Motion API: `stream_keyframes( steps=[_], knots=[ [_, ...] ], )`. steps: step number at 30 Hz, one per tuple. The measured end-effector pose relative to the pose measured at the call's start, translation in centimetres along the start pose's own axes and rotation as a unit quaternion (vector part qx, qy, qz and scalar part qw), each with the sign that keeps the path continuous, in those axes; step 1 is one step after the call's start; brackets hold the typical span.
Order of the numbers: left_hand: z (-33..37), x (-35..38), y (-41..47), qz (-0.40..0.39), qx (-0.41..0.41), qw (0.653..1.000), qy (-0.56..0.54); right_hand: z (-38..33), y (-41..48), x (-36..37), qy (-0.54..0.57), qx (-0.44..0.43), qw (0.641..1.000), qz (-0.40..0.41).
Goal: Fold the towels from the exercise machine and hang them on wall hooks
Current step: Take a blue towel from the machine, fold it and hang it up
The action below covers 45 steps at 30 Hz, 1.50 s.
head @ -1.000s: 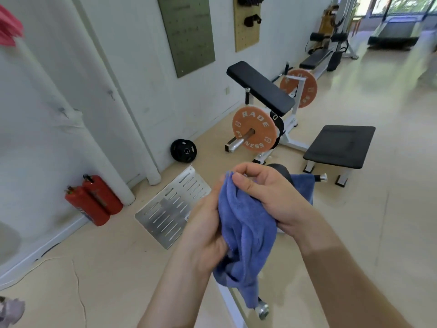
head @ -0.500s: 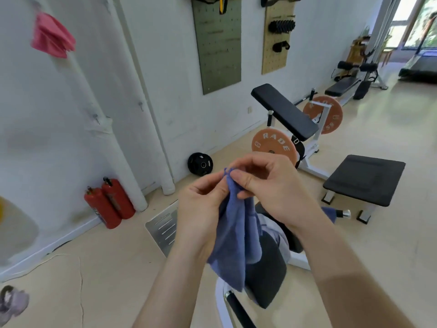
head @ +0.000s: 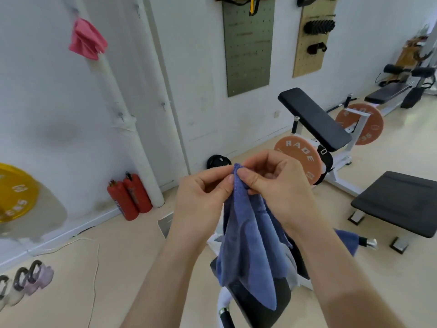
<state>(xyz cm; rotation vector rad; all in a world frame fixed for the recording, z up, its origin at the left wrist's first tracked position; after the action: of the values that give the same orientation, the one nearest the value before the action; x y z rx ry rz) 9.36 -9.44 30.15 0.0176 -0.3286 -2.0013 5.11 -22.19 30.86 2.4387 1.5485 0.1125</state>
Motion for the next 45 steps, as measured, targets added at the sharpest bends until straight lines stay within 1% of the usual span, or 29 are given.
stream_keyframes(
  steps=[3, 6, 8, 11, 14, 16, 18, 20, 21, 23, 25, 27, 29, 30, 32, 34, 36, 38, 40, 42, 45],
  knots=[
    [0.4, 0.2, 0.3, -0.018, 0.021, 0.999, 0.023, 0.3, 0.5, 0.0, 0.02, 0.006, 1.0, -0.018],
    [0.7, 0.2, 0.6, -0.036, 0.043, 0.997, 0.049, 0.4, 1.1, 0.0, 0.025, 0.011, 0.997, -0.068],
    [0.9, 0.2, 0.9, -0.052, 0.048, 0.996, 0.055, 0.4, 1.6, -0.1, -0.013, 0.007, 0.996, -0.094],
    [0.9, 0.1, 1.2, -0.071, 0.05, 0.994, 0.067, 0.4, 2.2, -0.3, -0.104, 0.001, 0.989, -0.103],
    [0.4, 0.3, 1.7, -0.088, 0.048, 0.99, 0.103, -0.2, 2.7, -0.3, -0.193, -0.044, 0.974, -0.111],
    [-1.7, -0.6, 2.5, -0.074, 0.036, 0.981, 0.174, -1.0, 3.1, -0.6, -0.222, -0.089, 0.967, -0.091],
    [-5.0, -2.5, 3.2, -0.052, 0.006, 0.955, 0.292, -1.7, 3.7, -0.9, -0.235, -0.122, 0.962, -0.062],
    [-8.6, -5.4, 3.6, -0.009, -0.072, 0.926, 0.371, -1.8, 4.2, -1.4, -0.236, -0.134, 0.962, -0.031],
    [-10.2, -7.1, 3.6, 0.027, -0.115, 0.915, 0.386, -1.7, 4.5, -1.8, -0.234, -0.132, 0.963, -0.014],
    [-12.3, -10.1, 3.4, 0.1, -0.157, 0.908, 0.375, -1.2, 5.2, -2.7, -0.222, -0.124, 0.967, 0.027],
    [-13.4, -12.2, 3.2, 0.159, -0.169, 0.906, 0.353, -0.5, 5.9, -3.6, -0.208, -0.109, 0.97, 0.059],
    [-14.2, -13.9, 3.4, 0.199, -0.187, 0.903, 0.332, 0.2, 6.2, -3.8, -0.225, -0.106, 0.967, 0.055],
    [-13.9, -14.7, 3.8, 0.214, -0.232, 0.905, 0.285, 1.5, 6.6, -3.9, -0.249, -0.094, 0.963, 0.051],
    [-13.6, -14.9, 3.9, 0.21, -0.27, 0.907, 0.245, 2.3, 6.9, -4.2, -0.258, -0.077, 0.962, 0.055],
    [-12.9, -15.6, 3.9, 0.172, -0.336, 0.911, 0.166, 3.8, 7.8, -5.5, -0.291, -0.04, 0.953, 0.069],
    [-11.6, -15.9, 3.9, 0.11, -0.356, 0.925, 0.081, 4.6, 8.4, -7.0, -0.315, -0.018, 0.945, 0.084],
    [-10.4, -15.6, 3.9, 0.049, -0.363, 0.93, -0.007, 5.0, 8.4, -7.9, -0.309, -0.006, 0.948, 0.081],
    [-10.2, -15.4, 4.1, 0.023, -0.371, 0.928, -0.041, 5.4, 8.6, -8.2, -0.298, 0.003, 0.951, 0.079],
    [-10.9, -15.2, 4.4, 0.034, -0.389, 0.92, -0.023, 6.0, 8.9, -8.2, -0.24, 0.022, 0.967, 0.077],
    [-11.9, -15.5, 4.8, 0.069, -0.404, 0.911, 0.05, 6.7, 9.1, -7.8, -0.189, 0.029, 0.98, 0.06],
    [-13.7, -15.7, 4.9, 0.143, -0.416, 0.888, 0.137, 8.6, 9.0, -7.0, -0.196, 0.044, 0.98, 0.004]
  ],
)
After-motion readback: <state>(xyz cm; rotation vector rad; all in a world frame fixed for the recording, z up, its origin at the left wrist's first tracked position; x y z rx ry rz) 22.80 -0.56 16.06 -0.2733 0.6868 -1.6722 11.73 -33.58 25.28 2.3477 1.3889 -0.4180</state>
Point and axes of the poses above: each hand's wrist, its own y-axis towards the middle knuckle, its own x-axis out of the palm, z = x × y, the point moved 4 cm from there along y, towards the middle knuckle, and after that the axes turned 8 degrees about -y, right-handed, at the moved point
